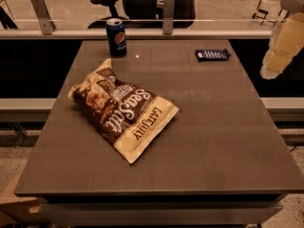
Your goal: Move rxbar blueberry near brown chip bag
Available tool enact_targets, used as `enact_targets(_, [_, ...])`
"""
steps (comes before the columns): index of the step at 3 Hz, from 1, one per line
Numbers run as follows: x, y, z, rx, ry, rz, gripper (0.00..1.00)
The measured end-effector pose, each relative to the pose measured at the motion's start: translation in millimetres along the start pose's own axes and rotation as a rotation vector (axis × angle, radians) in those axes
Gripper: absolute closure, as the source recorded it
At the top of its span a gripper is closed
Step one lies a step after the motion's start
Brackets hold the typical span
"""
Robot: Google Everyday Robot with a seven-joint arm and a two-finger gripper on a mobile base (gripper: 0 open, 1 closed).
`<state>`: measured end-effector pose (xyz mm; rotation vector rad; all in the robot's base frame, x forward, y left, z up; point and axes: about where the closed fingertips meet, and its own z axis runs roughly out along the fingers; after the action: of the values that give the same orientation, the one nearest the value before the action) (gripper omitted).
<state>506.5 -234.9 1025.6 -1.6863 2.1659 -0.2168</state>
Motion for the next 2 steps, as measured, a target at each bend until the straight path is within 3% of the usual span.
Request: enact_targets(2, [5, -54, 38, -0.034, 0.036, 0.010, 0.00])
